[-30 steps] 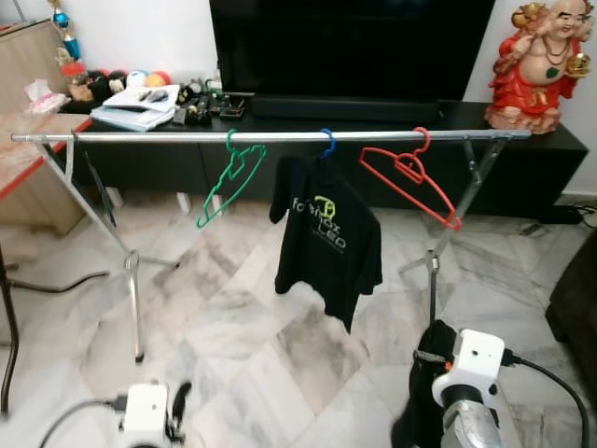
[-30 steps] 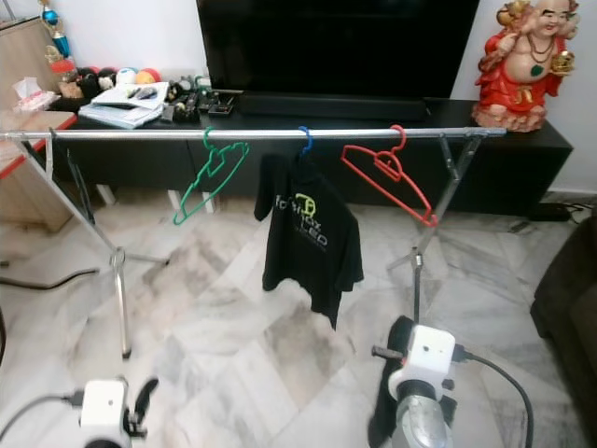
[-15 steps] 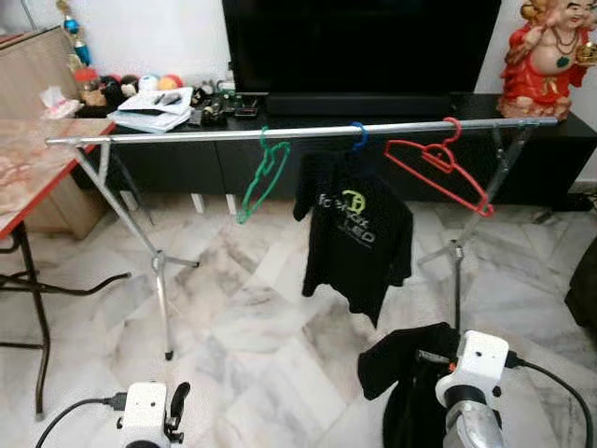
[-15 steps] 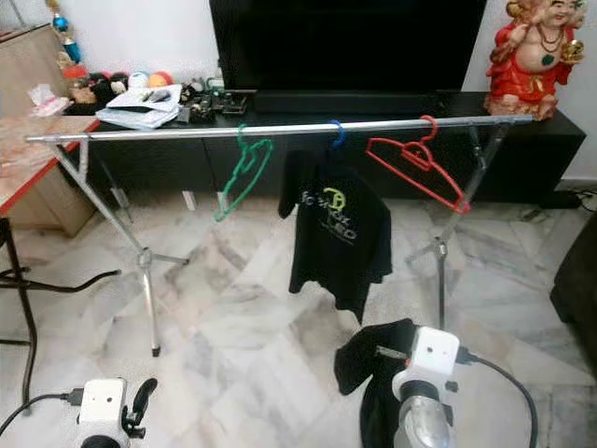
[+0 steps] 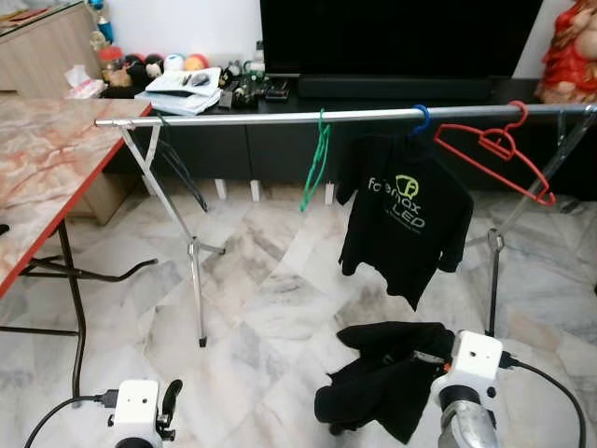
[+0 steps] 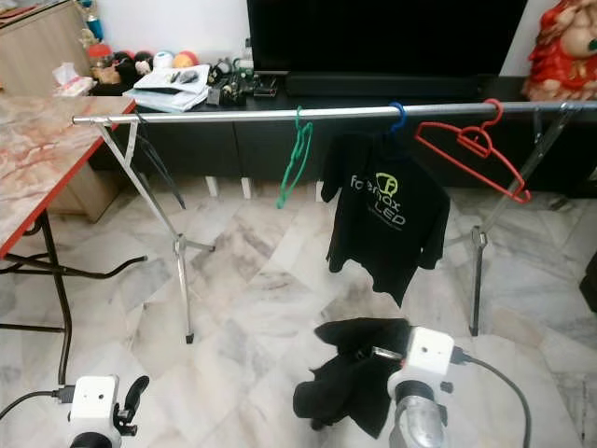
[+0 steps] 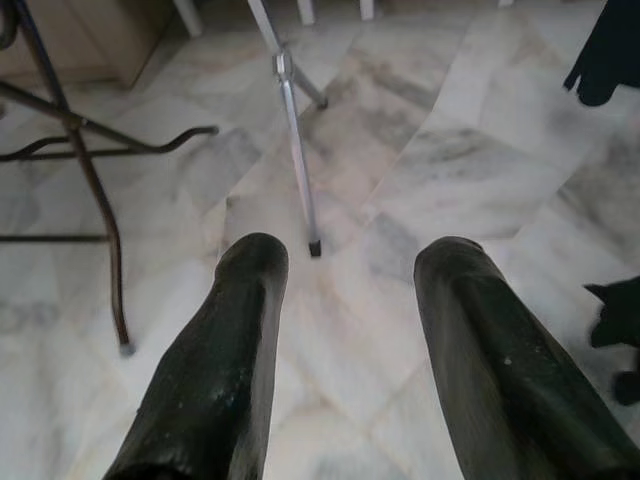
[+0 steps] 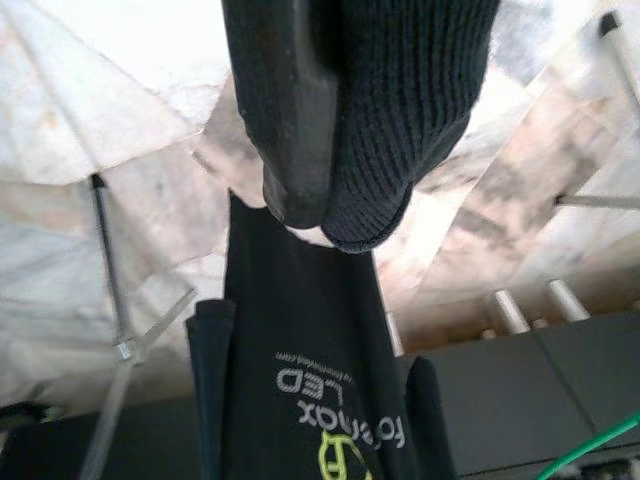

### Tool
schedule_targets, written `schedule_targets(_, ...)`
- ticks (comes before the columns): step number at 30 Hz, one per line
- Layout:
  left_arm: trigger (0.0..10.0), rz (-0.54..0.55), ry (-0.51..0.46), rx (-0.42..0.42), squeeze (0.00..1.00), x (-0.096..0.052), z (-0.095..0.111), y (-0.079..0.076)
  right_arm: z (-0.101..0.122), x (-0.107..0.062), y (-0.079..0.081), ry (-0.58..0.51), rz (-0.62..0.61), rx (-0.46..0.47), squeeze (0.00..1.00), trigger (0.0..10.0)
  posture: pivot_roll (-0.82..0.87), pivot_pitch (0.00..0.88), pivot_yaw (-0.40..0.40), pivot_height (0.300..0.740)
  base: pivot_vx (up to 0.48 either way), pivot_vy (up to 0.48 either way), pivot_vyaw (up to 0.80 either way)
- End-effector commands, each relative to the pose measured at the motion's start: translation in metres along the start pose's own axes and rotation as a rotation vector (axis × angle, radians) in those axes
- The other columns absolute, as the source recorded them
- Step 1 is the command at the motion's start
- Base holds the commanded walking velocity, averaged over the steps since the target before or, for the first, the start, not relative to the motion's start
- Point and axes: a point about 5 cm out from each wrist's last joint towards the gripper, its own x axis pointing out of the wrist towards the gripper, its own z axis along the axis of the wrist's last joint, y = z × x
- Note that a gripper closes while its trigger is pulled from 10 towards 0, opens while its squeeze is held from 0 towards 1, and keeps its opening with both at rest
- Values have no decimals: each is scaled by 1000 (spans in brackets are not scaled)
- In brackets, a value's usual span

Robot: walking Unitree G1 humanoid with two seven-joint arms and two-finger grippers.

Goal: Hang hanger

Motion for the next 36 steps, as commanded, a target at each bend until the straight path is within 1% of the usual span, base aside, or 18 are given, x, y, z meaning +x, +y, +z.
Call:
schedule_targets(1,10000,13,16,-2,0,-2,-1,8,7,2,6,-37,8,12,0,10000,-13,120,25,721,0,322,0)
schedule_targets(6,10000,-5,0,9,0,0,2,6,8,3,4,-36,3,12,0,10000,-12,120,23,721,0,53,0)
schedule_targets(7,10000,-22,-13,7,0,1,5,5,7,4,4,-28,3,8,0,10000,-11,120,21,721,0,0,0)
schedule_targets(10,10000,-39,-28,15,0,1,9,3,7,5,4,-26,9,18,0,10000,-9,120,20,721,0,0,-796)
schedule_targets(15,10000,-67,-63,7,0,2,20,1,9,7,4,-31,14,10,0,10000,-3,118,15,721,0,0,-788)
schedule_targets(18,10000,-78,-66,12,0,3,22,0,8,8,5,-29,19,9,0,10000,1,117,13,721,0,0,-788)
schedule_targets(29,10000,-96,-95,-18,0,4,32,-7,7,7,9,-34,34,6,0,10000,3,102,15,721,0,0,-787)
schedule_targets(35,10000,-103,-98,-18,0,4,33,-7,6,7,9,-35,33,8,0,10000,2,93,19,721,0,0,-769)
schedule_targets(36,10000,-105,-98,-17,0,4,34,-8,6,6,9,-36,32,9,0,10000,3,92,19,721,0,0,0)
